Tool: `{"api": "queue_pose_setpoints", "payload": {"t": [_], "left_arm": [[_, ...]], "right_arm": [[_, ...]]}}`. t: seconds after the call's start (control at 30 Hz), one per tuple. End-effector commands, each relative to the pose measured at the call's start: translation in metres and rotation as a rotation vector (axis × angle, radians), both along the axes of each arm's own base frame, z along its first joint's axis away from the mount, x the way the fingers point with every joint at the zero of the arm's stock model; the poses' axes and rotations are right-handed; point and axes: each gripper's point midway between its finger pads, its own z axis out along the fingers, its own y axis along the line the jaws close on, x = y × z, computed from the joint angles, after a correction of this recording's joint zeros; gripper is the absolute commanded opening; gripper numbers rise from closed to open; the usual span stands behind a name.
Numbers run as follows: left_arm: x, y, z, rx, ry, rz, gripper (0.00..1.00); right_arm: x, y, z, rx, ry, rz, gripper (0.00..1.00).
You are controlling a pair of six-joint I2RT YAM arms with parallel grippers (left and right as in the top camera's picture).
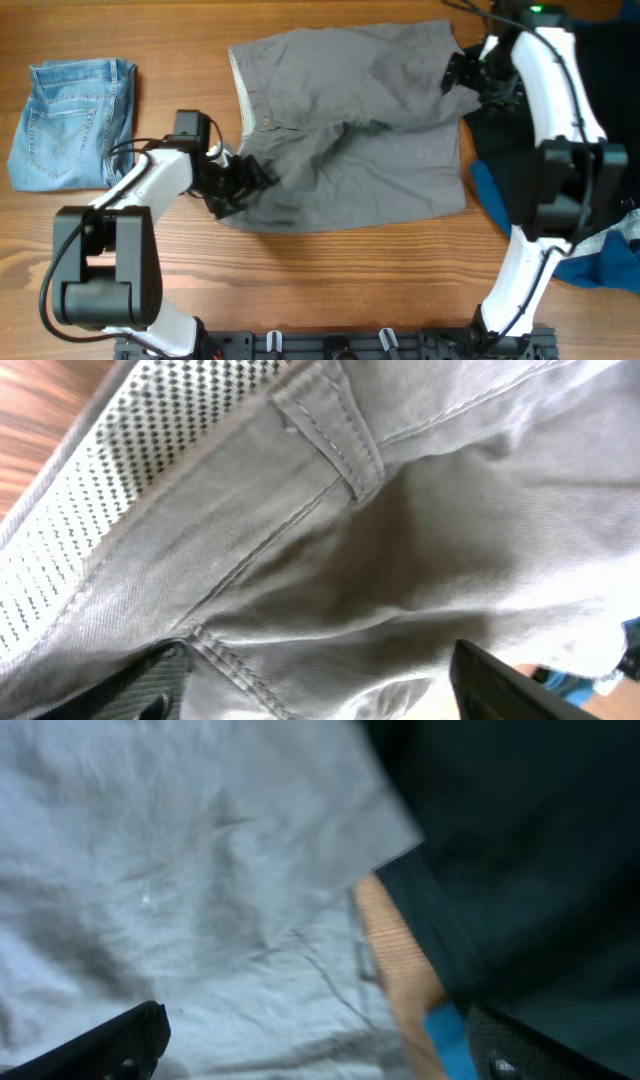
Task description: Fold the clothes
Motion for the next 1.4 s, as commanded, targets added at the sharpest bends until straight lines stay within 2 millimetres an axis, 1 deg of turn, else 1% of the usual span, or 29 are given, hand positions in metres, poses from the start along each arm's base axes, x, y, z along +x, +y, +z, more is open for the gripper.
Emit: {"api": "queue_pose_setpoints", "payload": {"t": [0.0,0.03,0.1,0.13,0.17,0.23,0.27,0.3,0.33,0.4,0.43,0.47,0.5,0.57,0.6,0.67,0.73,0.77,0.83,0.9,0.93,1.0,1.03,1.1,1.13,1.17,1.2,1.37], "left_arm": [[0.018,0.039,0.030,0.127,-0.155,0.017,0.89],[0.014,0.040,0.051,0.129,-0.194,0.024,0.90],[0.001,0.040,0.065,0.130,-0.190,0.024,0.91],[-0.011,0.040,0.068,0.132,-0.156,0.023,0.91],[-0.021,0.042,0.066,0.146,-0.116,0.023,0.91],[-0.043,0.053,0.059,0.217,-0.009,0.048,0.91],[-0.049,0.059,0.057,0.250,0.029,0.076,0.91],[-0.052,0.061,0.057,0.262,0.051,0.109,0.90],[-0.053,0.064,0.055,0.276,0.083,0.182,0.91],[-0.057,0.069,0.051,0.301,0.122,0.263,0.91],[-0.060,0.070,0.047,0.303,0.144,0.299,0.91],[-0.063,0.070,0.040,0.305,0.158,0.328,0.91],[-0.066,0.070,0.031,0.303,0.166,0.360,0.91],[-0.067,0.071,0.021,0.298,0.167,0.394,0.91],[-0.065,0.071,0.017,0.296,0.151,0.396,0.91],[-0.058,0.071,0.009,0.289,0.104,0.403,0.92],[-0.054,0.071,0.004,0.284,0.074,0.406,0.93],[-0.054,0.071,-0.001,0.282,0.063,0.408,0.94],[-0.057,0.071,-0.006,0.283,0.065,0.408,0.94],[-0.062,0.071,-0.010,0.285,0.078,0.406,0.94],[-0.064,0.071,-0.011,0.286,0.083,0.405,0.94],[-0.065,0.071,-0.012,0.286,0.084,0.405,0.94],[-0.065,0.071,-0.012,0.286,0.084,0.405,0.94],[-0.065,0.071,-0.012,0.286,0.084,0.405,0.94],[-0.065,0.071,-0.012,0.286,0.085,0.404,0.95],[-0.065,0.071,-0.012,0.286,0.085,0.405,0.94],[-0.065,0.071,-0.012,0.286,0.087,0.404,0.94],[-0.069,0.068,-0.012,0.284,0.100,0.395,0.94]], "right_arm": [[-0.021,-0.007,0.046,0.027,-0.032,-0.075,1.00],[-0.036,-0.001,0.052,0.065,-0.002,-0.100,1.00],[-0.048,0.010,0.059,0.122,0.005,-0.094,1.00],[-0.057,0.017,0.064,0.158,0.002,-0.091,1.00],[-0.065,0.021,0.068,0.180,-0.004,-0.090,1.00],[-0.086,0.026,0.072,0.196,-0.018,-0.106,1.00],[-0.103,0.034,0.071,0.237,-0.028,-0.107,1.00],[-0.114,0.044,0.068,0.288,-0.036,-0.103,1.00],[-0.140,0.056,0.054,0.353,-0.008,-0.150,1.00],[-0.161,0.058,0.037,0.359,0.044,-0.214,0.99],[-0.179,0.060,0.020,0.362,0.085,-0.257,0.97],[-0.191,0.063,0.007,0.364,0.109,-0.272,0.96],[-0.207,0.068,-0.012,0.372,0.140,-0.292,0.93],[-0.219,0.074,-0.036,0.383,0.164,-0.308,0.91],[-0.220,0.075,-0.046,0.383,0.160,-0.314,0.89],[-0.221,0.075,-0.073,0.384,0.124,-0.332,0.86],[-0.225,0.075,-0.090,0.384,0.110,-0.354,0.84],[-0.220,0.074,-0.099,0.387,0.069,-0.361,0.83],[-0.215,0.069,-0.105,0.367,0.028,-0.365,0.79],[-0.218,0.055,-0.115,0.281,0.017,-0.402,0.71],[-0.215,0.050,-0.116,0.254,0.002,-0.404,0.69],[-0.207,0.048,-0.115,0.248,-0.033,-0.402,0.59],[-0.202,0.047,-0.114,0.251,-0.054,-0.400,0.50],[-0.199,0.047,-0.113,0.255,-0.070,-0.401,0.31],[-0.199,0.047,-0.113,0.255,-0.071,-0.400,0.17],[-0.199,0.047,-0.113,0.255,-0.070,-0.400,0.08],[-0.199,0.047,-0.113,0.255,-0.067,-0.400,0.04],[-0.203,0.047,-0.114,0.251,-0.052,-0.395,0.04]]}}
